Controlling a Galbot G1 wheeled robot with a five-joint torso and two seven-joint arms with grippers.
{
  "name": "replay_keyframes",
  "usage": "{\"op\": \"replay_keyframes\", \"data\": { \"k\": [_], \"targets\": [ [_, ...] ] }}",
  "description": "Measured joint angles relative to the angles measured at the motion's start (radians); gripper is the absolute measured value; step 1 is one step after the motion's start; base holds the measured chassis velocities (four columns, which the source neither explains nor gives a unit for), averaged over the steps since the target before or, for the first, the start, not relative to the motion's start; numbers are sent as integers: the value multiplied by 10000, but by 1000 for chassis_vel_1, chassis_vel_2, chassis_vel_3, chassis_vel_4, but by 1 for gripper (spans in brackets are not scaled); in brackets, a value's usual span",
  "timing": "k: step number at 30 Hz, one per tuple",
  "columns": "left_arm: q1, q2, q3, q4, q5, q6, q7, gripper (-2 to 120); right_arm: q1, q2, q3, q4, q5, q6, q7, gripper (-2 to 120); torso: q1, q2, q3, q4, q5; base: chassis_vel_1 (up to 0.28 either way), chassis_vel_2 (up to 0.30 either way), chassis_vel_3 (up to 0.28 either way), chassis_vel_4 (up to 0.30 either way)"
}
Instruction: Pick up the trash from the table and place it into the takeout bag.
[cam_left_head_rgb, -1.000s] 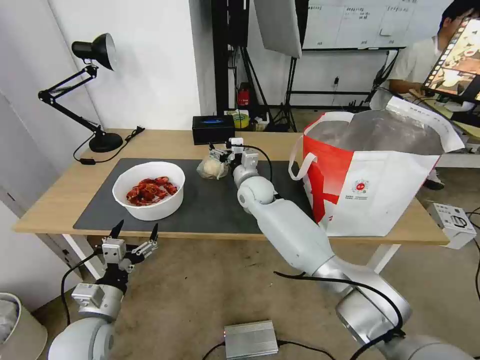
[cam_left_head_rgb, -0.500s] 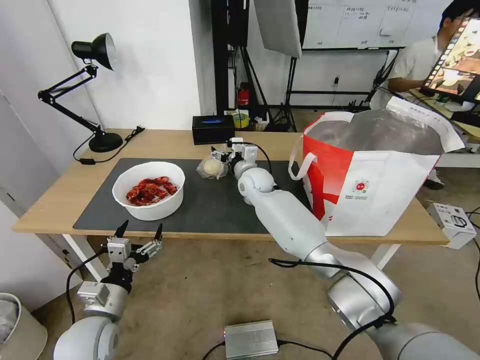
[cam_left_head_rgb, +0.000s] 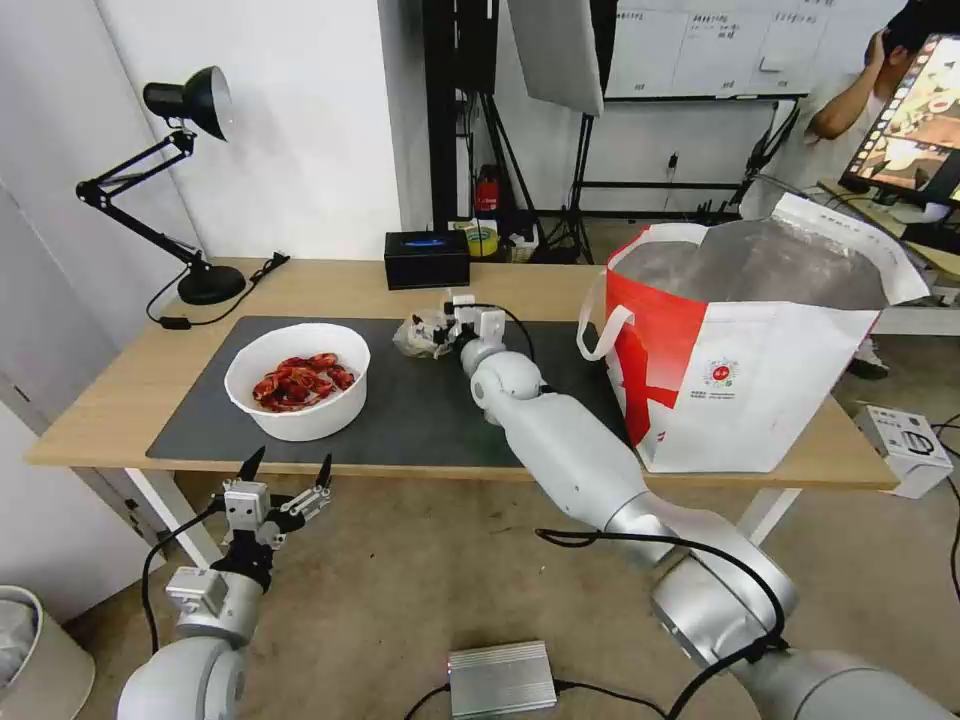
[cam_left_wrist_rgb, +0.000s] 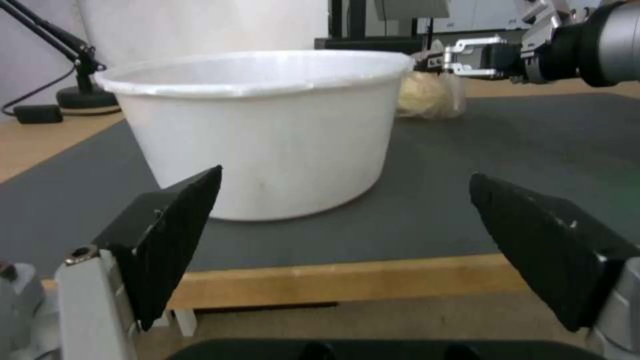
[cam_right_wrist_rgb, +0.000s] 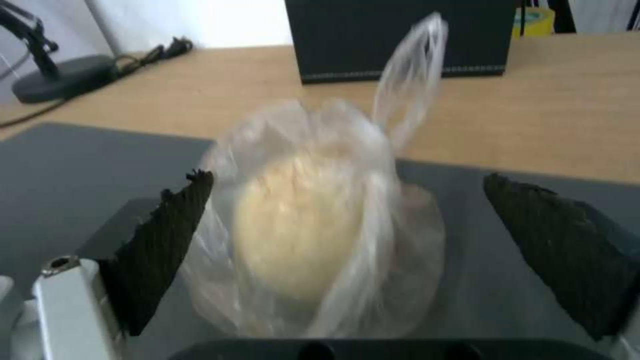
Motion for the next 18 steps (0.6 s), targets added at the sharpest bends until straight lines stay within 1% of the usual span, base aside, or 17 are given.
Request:
{"op": "replay_keyframes", "data": {
  "k": [14,16,18],
  "targets": [
    [109,-35,62,95,140,-136,49,100,-11,1,9,-452,-104,255,-250,100,0,0,0,0,0,0,0,0,0],
    [109,-45,68,91,150,-137,50,100,-10,2,7,-494,-105,269,-278,99,-1,0,0,0,0,0,0,0,0],
    [116,-72,76,78,167,-139,50,100,-22,3,7,-558,-100,305,-313,93,0,1,0,0,0,0,0,0,0]
  ]
}}
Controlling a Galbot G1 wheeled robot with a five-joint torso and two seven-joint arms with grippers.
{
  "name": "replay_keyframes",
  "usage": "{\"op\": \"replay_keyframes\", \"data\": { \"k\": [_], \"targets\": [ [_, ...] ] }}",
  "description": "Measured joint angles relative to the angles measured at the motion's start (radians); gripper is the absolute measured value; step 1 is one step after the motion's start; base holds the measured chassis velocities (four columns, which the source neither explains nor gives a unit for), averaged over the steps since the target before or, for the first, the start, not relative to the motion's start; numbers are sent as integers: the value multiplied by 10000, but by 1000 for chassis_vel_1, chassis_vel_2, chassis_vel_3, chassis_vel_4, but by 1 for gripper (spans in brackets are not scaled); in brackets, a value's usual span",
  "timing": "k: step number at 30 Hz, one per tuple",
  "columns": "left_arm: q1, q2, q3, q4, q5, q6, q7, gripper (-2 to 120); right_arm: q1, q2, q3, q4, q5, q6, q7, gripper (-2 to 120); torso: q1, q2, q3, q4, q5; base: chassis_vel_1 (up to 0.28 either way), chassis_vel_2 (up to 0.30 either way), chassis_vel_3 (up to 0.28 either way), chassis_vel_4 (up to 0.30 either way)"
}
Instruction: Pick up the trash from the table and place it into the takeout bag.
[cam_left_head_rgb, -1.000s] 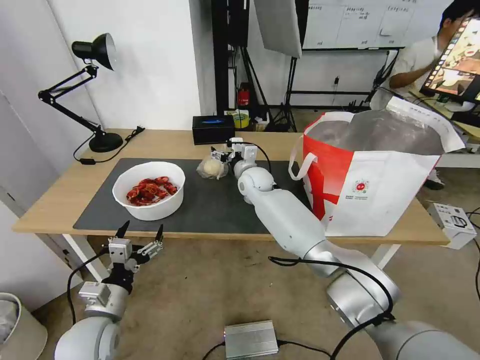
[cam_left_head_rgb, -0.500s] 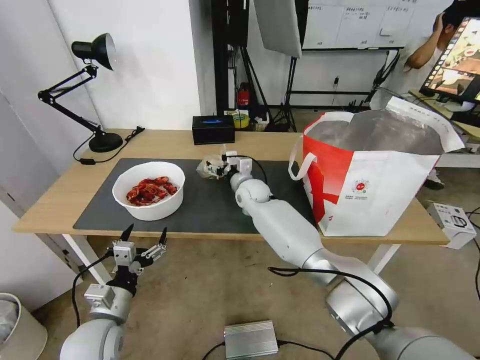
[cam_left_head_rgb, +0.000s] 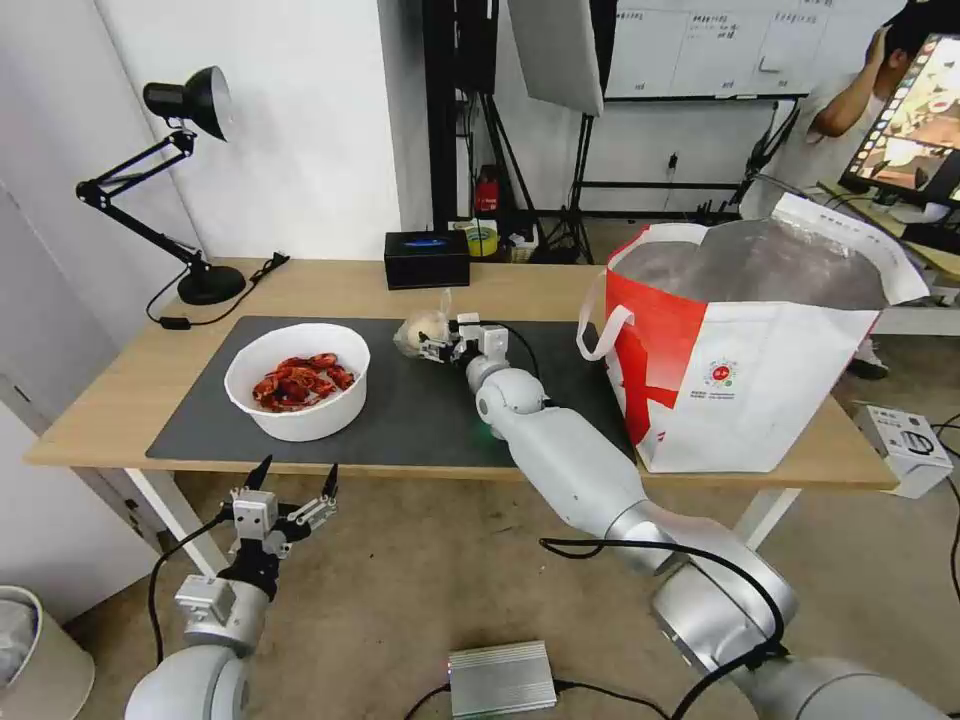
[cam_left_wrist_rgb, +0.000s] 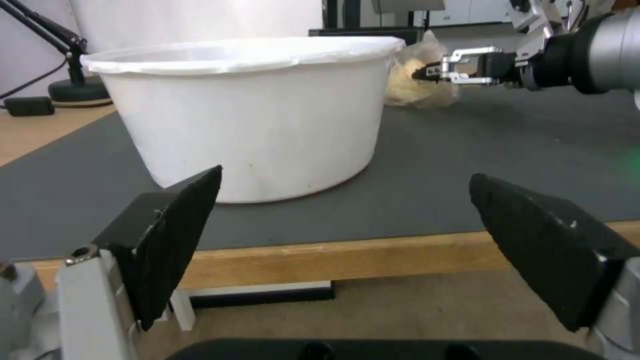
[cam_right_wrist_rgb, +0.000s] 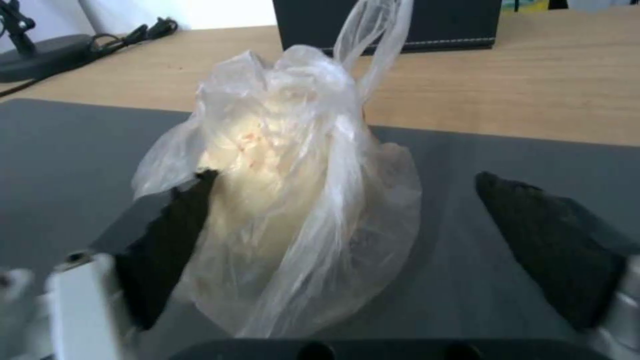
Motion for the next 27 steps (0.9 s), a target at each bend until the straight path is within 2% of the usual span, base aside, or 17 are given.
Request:
{"op": "replay_keyframes", "data": {
  "k": [1,4,5,8,9,11,13,16,21,23,27],
  "targets": [
    [0,0,0,0,0,0,0,100,0,0,0,0,0,0,0,93,0,0,0,0,0,0,0,0,0],
    [7,-33,9,0,16,-13,4,100,-7,0,4,-68,7,17,-37,80,0,0,0,0,0,0,0,0,0],
    [7,-33,9,0,16,-13,4,100,-7,0,4,-68,7,17,-37,80,0,0,0,0,0,0,0,0,0],
    [7,-70,9,20,28,-39,13,100,-44,0,18,-95,9,27,-51,63,0,0,0,0,1,0,0,0,0],
    [7,-70,9,20,28,-39,13,100,-44,0,18,-95,9,27,-51,63,0,0,0,0,1,0,0,0,0],
    [4,-90,6,20,28,-43,15,100,-61,0,20,-95,6,31,-57,53,0,0,0,1,0,0,0,0,0],
    [1,-90,1,20,27,-45,16,100,-63,-1,21,-95,6,35,-61,50,0,0,0,0,0,0,0,0,0],
    [-17,-84,-2,39,25,-50,19,100,-64,-2,27,-95,4,47,-69,33,0,0,-1,0,0,0,0,0,0],
    [-38,-91,-2,46,20,-51,20,100,-89,-3,28,-94,-9,68,-76,21,0,0,0,0,0,0,0,0,0],
    [-50,-104,-29,51,4,-53,20,100,-164,-6,28,-89,-28,96,-79,8,0,0,0,0,0,0,0,0,0],
    [-66,-100,-60,70,-19,-57,20,100,-266,-12,33,-20,-61,161,-78,0,0,0,0,-1,0,0,0,0,0]
  ]
}}
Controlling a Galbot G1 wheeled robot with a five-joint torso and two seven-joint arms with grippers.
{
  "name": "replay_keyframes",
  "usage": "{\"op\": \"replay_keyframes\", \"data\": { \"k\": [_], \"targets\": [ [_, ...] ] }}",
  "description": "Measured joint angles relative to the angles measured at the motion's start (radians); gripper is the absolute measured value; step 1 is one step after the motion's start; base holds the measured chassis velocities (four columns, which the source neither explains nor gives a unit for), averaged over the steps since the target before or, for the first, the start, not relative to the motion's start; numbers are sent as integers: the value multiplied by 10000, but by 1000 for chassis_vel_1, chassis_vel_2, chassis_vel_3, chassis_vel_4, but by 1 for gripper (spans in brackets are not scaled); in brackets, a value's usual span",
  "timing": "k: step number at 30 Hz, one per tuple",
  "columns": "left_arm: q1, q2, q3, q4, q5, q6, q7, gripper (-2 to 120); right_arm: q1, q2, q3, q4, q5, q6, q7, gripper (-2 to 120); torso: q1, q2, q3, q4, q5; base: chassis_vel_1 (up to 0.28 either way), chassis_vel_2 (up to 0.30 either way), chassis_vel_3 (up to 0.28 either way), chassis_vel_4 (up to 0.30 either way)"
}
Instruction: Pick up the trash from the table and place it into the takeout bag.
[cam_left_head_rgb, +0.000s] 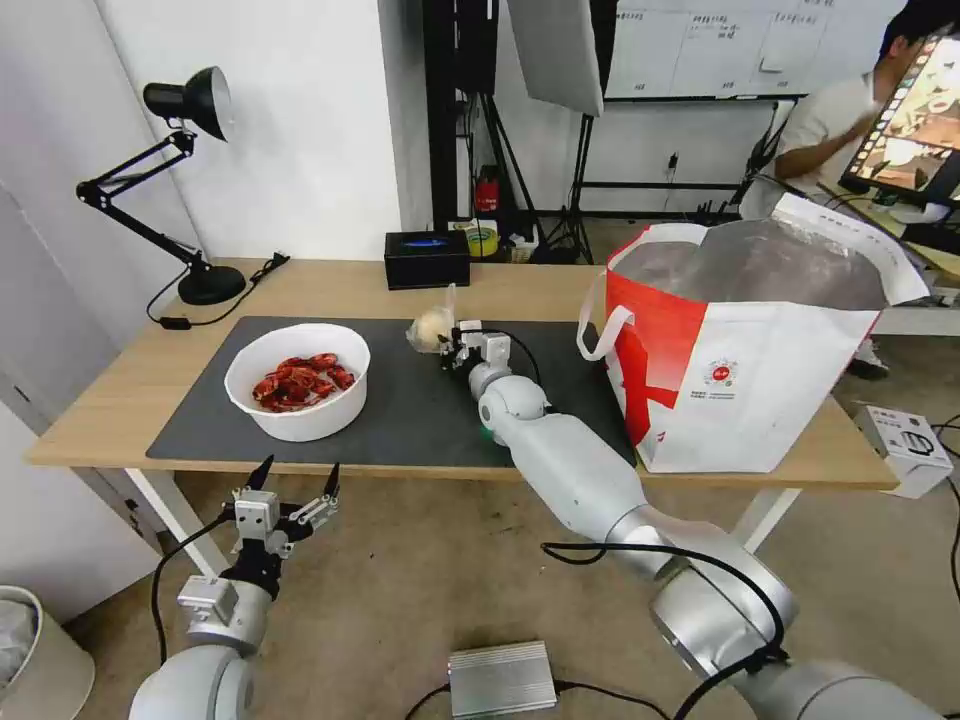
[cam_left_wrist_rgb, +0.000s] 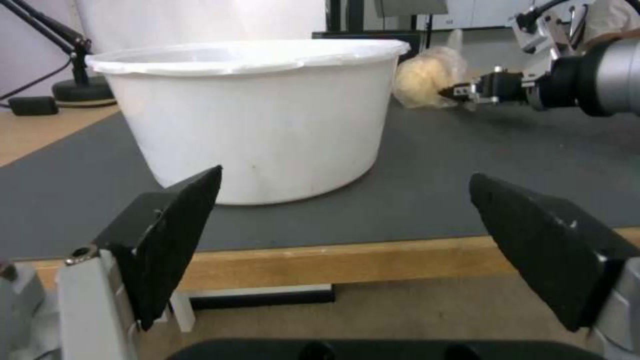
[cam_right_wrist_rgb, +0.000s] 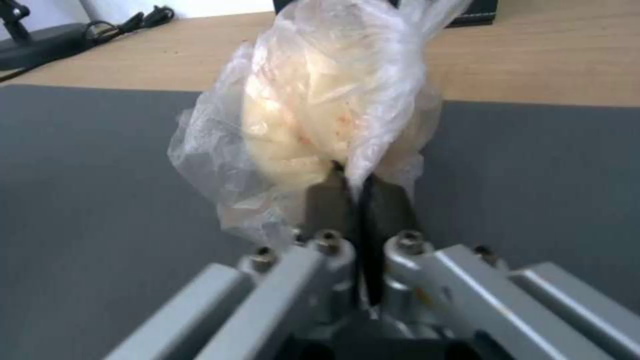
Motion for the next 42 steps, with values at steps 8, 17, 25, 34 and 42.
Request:
{"op": "replay_keyframes", "data": {
  "k": [8,17,25,34,42],
  "targets": [
    [-123,36,-141,73,-146,-15,-21,100,-119,-46,47,432,23,35,70,0,0,-1,1,1,0,0,0,0,0],
    [-91,127,-407,44,-382,-62,-30,100,-221,-1010,-348,2427,256,-94,420,0,0,-1,0,-1,0,0,0,0,0],
    [20,128,-483,-45,-417,-151,-25,100,-479,-2328,-894,4422,422,-164,686,0,0,0,0,1,1,0,0,0,0],
    [226,120,-644,-106,-441,-241,-20,100,-859,-3822,-1110,6700,-583,599,535,0,0,0,0,0,1,0,0,0,0],
    [255,156,-640,-124,-430,-250,-11,100,-1401,-5191,-719,8663,-1441,1279,405,0,0,0,0,1,5,0,0,0,0]
  ]
}}
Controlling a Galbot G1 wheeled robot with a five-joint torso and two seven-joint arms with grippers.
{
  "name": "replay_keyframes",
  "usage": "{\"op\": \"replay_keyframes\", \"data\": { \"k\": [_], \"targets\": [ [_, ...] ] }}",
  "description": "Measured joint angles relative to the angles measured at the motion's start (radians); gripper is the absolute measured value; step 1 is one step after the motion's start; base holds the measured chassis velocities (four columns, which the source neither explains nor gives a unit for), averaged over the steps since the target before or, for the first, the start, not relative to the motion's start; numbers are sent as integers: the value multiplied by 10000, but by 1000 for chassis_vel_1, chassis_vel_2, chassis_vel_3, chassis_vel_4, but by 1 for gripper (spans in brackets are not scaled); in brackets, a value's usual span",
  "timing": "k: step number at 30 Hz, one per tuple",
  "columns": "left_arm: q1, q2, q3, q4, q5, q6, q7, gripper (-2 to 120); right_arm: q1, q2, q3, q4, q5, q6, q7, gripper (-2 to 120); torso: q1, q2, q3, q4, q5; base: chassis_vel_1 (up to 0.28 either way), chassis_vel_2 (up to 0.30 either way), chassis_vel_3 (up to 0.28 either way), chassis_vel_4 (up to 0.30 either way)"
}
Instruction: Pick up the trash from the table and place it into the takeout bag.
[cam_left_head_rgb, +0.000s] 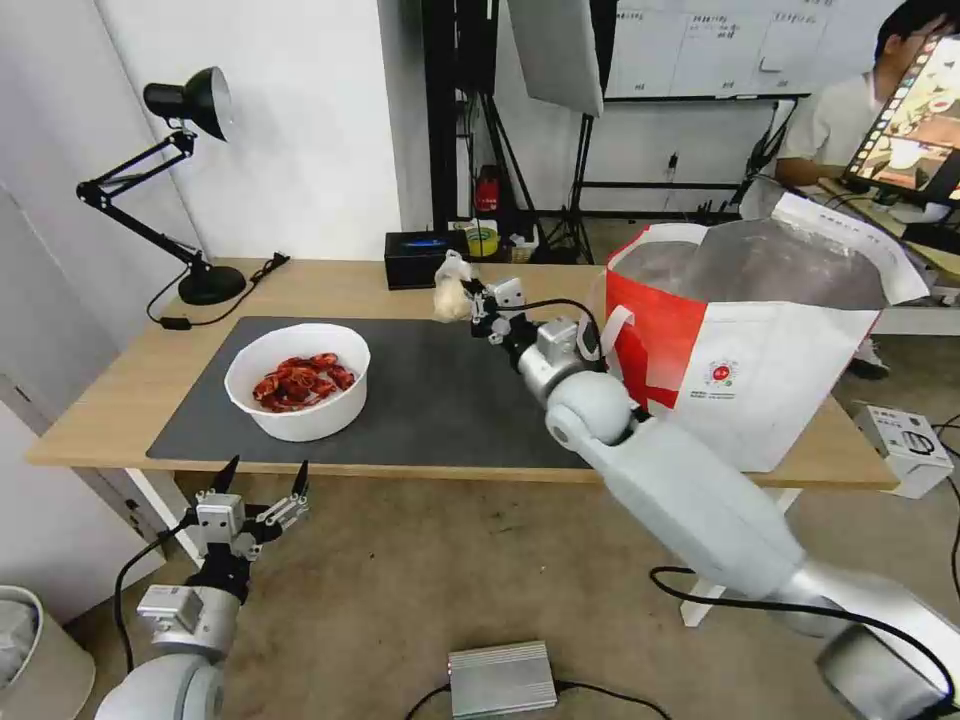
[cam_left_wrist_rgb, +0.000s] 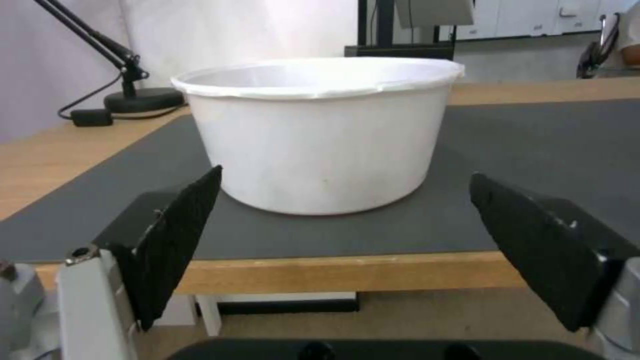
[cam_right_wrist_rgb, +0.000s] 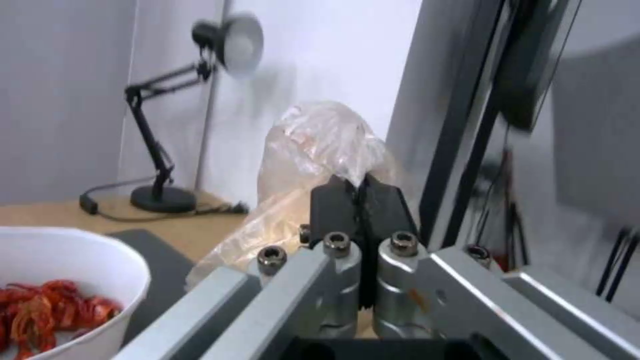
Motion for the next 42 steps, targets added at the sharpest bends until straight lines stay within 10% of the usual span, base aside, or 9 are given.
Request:
{"op": "replay_keyframes", "data": {
  "k": [15,42],
  "targets": [
    [-269,-101,616,254,420,26,-10,100,-2690,-2765,3412,2792,-2181,2015,-672,0,0,1,-1,-2,-5,0,0,0,0],
    [-290,-278,990,446,837,-12,-26,100,-4535,-2639,7842,3209,-826,1359,396,0,-1,0,1,0,-3,0,0,0,0]
  ]
}}
